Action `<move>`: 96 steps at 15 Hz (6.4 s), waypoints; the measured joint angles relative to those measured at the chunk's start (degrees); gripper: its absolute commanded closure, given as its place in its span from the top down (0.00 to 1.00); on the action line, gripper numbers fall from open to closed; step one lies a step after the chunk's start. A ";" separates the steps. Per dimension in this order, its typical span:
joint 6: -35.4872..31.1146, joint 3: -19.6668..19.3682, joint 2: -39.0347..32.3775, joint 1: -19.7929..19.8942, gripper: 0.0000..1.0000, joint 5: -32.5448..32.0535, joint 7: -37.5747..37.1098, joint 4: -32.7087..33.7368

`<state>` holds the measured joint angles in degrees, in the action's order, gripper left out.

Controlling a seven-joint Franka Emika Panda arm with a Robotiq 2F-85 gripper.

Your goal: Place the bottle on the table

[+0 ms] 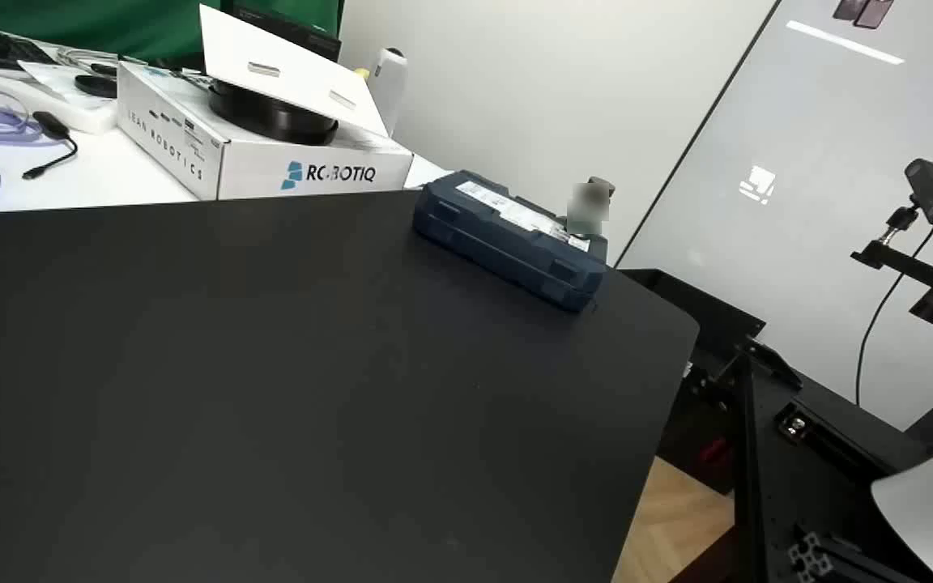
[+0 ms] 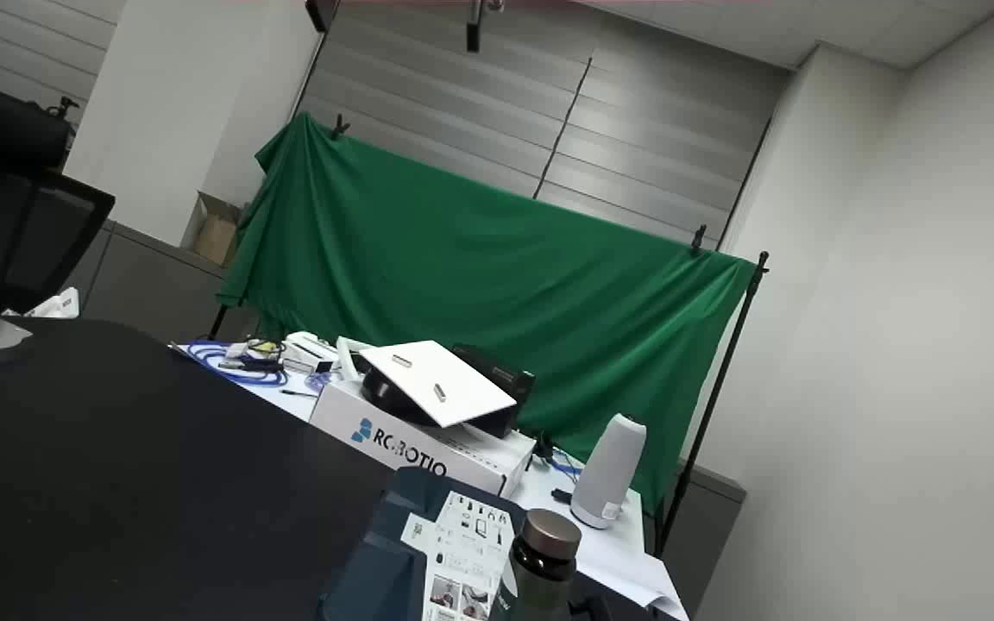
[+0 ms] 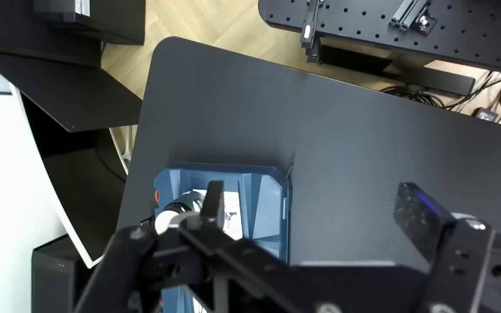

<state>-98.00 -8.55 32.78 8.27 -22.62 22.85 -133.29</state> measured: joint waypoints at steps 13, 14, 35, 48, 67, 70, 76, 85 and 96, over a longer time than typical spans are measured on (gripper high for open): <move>-8.75 -2.22 -0.25 -0.22 1.00 -0.11 0.00 -1.06; -12.32 -3.56 -0.69 -0.01 1.00 -0.10 0.00 -1.47; -43.24 -11.72 -45.83 9.82 1.00 30.78 3.40 23.52; -37.06 -5.26 -56.51 9.78 1.00 25.88 -6.30 28.37; -35.98 -5.61 -61.34 14.68 1.00 24.63 -6.79 27.46; -35.99 -5.66 -61.50 15.15 1.00 24.63 -6.79 27.48; -38.54 -5.67 -62.28 15.74 1.00 24.69 -6.79 27.61; -42.32 -5.52 -63.92 15.77 0.45 24.75 -6.79 27.64; -44.68 -4.51 -62.28 15.57 0.37 24.73 -6.43 27.25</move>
<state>-142.68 -13.05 -29.49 23.84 2.11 16.42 -106.04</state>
